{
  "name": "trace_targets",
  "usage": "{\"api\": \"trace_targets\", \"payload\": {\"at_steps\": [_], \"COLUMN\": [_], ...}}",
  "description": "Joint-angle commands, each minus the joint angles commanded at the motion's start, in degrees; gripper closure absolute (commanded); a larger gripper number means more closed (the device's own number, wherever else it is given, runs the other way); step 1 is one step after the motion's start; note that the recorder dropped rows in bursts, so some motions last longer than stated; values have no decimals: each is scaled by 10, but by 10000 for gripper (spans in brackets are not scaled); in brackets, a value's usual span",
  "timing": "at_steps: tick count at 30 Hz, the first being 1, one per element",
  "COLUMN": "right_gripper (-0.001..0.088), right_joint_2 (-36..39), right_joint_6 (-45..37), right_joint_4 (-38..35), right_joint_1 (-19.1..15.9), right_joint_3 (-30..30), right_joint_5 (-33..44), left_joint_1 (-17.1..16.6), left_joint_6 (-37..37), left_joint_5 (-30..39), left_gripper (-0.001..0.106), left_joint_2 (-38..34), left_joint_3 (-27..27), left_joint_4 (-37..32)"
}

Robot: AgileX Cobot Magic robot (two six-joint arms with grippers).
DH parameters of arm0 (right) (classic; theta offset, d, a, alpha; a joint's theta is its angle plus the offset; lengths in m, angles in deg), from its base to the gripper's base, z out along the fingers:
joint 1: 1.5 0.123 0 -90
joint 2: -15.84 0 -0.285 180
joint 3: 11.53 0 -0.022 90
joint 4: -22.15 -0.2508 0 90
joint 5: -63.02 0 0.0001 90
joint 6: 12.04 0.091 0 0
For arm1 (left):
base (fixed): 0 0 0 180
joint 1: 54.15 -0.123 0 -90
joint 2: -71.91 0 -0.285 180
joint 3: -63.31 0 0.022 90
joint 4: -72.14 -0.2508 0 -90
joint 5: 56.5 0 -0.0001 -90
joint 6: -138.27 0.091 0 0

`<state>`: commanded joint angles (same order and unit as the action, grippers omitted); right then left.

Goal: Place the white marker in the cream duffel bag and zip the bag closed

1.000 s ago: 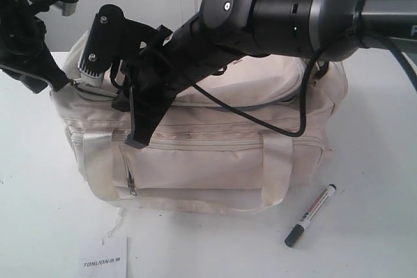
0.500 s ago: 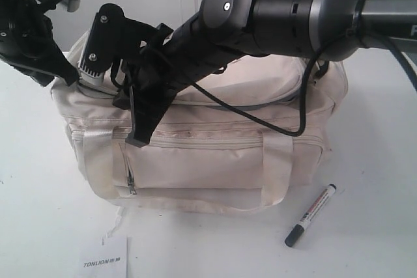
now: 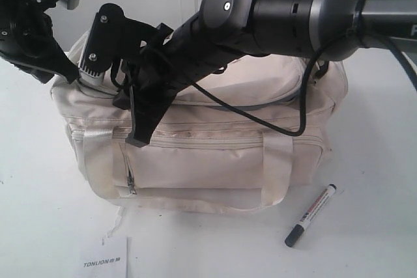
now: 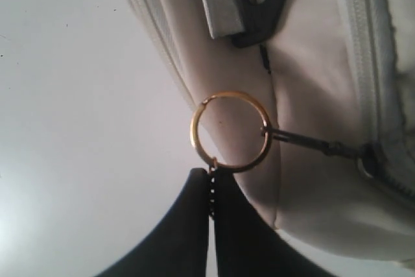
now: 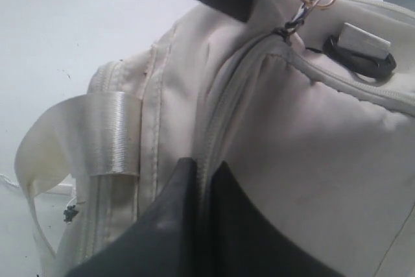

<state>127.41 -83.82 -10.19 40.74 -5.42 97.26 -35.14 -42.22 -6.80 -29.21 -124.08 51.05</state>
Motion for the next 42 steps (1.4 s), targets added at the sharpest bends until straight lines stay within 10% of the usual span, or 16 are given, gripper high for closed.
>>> {"api": "trace_targets", "payload": {"at_steps": [16, 30, 42], "right_gripper": [858, 456, 435], "right_joint_2": [0, 0, -53], "right_joint_6": [0, 0, 68], "right_joint_4": [0, 0, 0], "right_joint_1": [0, 0, 0], "right_joint_3": [0, 0, 0], "right_joint_5": [-4, -12, -43], "left_joint_1": [0, 0, 0], "left_joint_6": [0, 0, 5], "left_joint_5": [2, 9, 20], "left_gripper": [1053, 1053, 1053], "left_joint_2": [0, 0, 0], "left_joint_3": [0, 0, 0], "left_joint_4": [2, 2, 62]}}
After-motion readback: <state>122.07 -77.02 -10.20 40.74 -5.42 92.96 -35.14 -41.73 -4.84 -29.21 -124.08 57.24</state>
